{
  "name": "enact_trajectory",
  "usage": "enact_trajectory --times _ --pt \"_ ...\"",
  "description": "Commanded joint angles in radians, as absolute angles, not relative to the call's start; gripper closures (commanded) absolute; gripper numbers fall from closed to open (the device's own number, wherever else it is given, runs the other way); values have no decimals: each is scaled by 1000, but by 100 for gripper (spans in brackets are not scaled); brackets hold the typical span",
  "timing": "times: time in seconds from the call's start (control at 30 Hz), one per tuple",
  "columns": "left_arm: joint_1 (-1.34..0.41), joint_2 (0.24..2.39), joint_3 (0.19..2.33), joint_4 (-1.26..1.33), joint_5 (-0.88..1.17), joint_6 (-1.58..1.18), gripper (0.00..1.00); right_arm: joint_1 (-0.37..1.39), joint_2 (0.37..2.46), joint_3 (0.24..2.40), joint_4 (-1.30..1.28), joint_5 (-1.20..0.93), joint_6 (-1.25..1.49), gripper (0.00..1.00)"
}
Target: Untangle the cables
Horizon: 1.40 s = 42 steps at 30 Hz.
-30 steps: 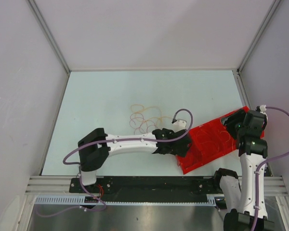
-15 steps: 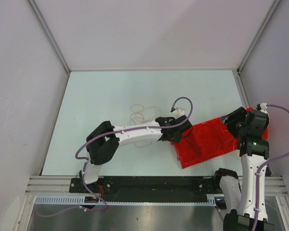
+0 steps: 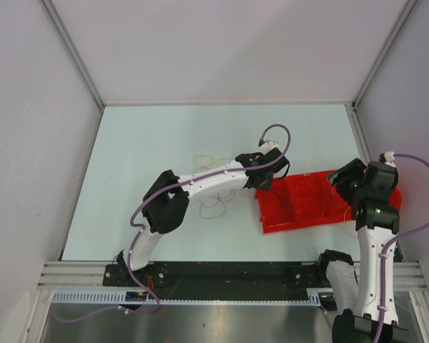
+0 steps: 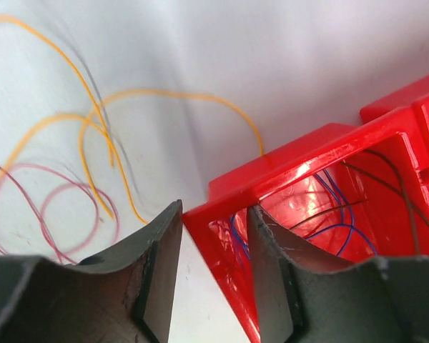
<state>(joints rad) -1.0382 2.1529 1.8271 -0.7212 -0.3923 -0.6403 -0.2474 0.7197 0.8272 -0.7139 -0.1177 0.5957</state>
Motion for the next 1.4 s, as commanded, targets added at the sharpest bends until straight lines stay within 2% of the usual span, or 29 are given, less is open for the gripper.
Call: enact_trajectory --times 0.0,0.1,0.17,0.2,0.27,0.3,0.33,0.47,0.6,0.7,0.83,1.0,1.13,1.23,1.37 --pt "-1020 2120 1904 -736 -442 -575 51 -250 704 876 -716 -91 569 36" --pt "-1008 2092 1905 -670 -411 -520 47 -252 707 876 -726 -48 561 33" --pt "-1002 2117 1981 -686 -403 -497 42 -253 713 885 -735 -14 561 26" --pt "-994 2126 2012 -713 -376 -476 33 -252 722 893 -756 36 560 23" --pt "-994 2134 2058 -741 -382 -466 24 -253 727 902 -784 98 564 16" --pt "-994 2113 2049 -742 -382 -463 16 -256 724 903 -823 192 599 8" --pt "-994 2096 2004 -733 -380 -460 13 -258 721 904 -847 248 624 1" --pt "-992 1996 1908 -706 -379 -453 5 -281 730 902 -963 528 790 0" --pt "-994 1930 1885 -748 -380 -457 3 -331 761 893 -1071 595 972 0" --pt "-996 1847 1813 -756 -373 -469 3 -380 796 841 -1048 620 1014 0" --pt "-996 1718 1645 -736 -339 -489 3 -495 801 761 -939 588 954 3" --pt "-997 1534 1491 -736 -304 -521 3 -694 798 652 -744 419 801 9" --pt "-996 1404 1350 -733 -298 -543 2 -741 804 611 -667 364 758 12" --pt "-996 1324 1283 -744 -295 -555 3 -752 814 583 -612 342 735 20" --pt "-996 1241 1224 -775 -299 -564 2 -753 885 557 -537 322 726 20"
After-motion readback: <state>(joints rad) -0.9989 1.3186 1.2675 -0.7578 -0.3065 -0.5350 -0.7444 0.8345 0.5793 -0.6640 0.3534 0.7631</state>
